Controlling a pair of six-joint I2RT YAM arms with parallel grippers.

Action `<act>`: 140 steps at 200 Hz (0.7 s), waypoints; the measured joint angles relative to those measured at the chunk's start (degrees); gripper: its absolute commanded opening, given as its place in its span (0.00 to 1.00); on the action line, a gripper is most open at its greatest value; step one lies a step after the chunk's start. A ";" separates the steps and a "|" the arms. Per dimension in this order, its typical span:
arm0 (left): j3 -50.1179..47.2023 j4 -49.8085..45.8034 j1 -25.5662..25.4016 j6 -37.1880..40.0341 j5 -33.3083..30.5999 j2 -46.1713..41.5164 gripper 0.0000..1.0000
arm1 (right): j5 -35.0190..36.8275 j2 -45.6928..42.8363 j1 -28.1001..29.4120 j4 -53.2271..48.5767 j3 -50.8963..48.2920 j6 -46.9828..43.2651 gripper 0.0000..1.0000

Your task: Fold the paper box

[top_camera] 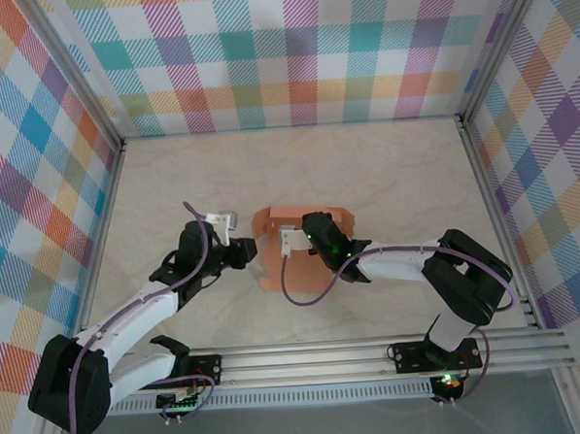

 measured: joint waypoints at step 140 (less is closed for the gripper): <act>2.12 11.87 -4.76 -8.72 -4.17 23.41 0.00 | 0.17 0.59 0.13 0.11 0.61 -1.29 0.00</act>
